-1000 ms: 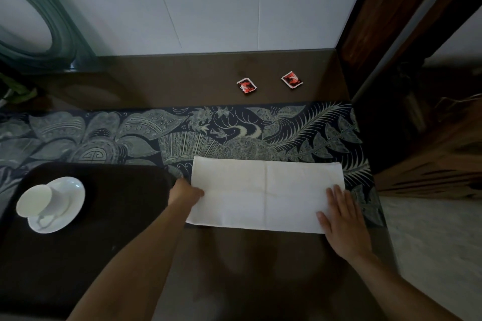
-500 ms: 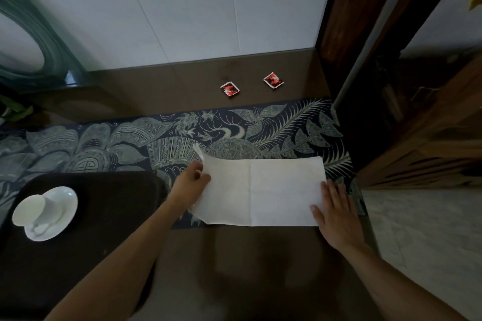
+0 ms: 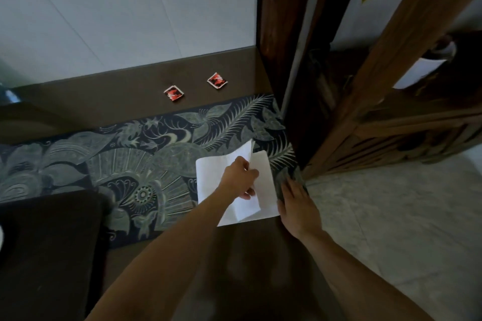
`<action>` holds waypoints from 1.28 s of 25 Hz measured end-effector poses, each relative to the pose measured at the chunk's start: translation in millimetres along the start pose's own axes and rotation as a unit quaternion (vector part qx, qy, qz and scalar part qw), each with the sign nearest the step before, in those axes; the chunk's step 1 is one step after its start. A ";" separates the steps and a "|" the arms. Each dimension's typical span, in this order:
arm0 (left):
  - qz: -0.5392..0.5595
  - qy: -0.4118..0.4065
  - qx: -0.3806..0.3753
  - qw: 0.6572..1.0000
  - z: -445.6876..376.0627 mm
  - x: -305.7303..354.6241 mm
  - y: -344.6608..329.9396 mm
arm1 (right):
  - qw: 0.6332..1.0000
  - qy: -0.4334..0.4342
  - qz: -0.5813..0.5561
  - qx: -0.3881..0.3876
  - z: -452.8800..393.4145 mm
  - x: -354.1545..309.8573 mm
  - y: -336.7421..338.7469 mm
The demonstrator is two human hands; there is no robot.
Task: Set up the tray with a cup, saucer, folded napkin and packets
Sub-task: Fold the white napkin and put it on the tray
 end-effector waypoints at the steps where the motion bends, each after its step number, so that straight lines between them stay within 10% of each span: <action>1: -0.022 0.007 -0.013 1.000 -4.7 -1.9 -12.0 | 1.000 -0.003 -0.012 -0.002 0.5 3.1 0.8; 14: -0.061 0.030 -0.041 0.997 -13.4 -17.2 -51.3 | 0.999 -0.019 -0.046 0.021 -17.2 3.4 13.3; 17: -0.159 -0.070 0.041 0.984 -0.8 -21.4 -28.2 | 0.996 -0.002 -0.051 0.072 -26.7 -16.9 24.3; 21: -0.336 -0.281 0.208 0.875 29.4 -40.0 21.2 | 0.983 0.162 0.013 0.086 -34.7 -87.4 16.7; 32: -0.435 -0.206 0.127 0.868 3.9 -103.1 25.1 | 0.984 0.166 0.052 0.029 -44.9 -110.3 -38.5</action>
Point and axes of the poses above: each hand's wrist, its own z-axis away from the middle knuckle, its own y-axis out of the back of the hand, x = y × z, the point moved 7 cm from there along -z, towards the middle knuckle, and after that the axes turned 7 degrees about -y, right-handed, at the moved point
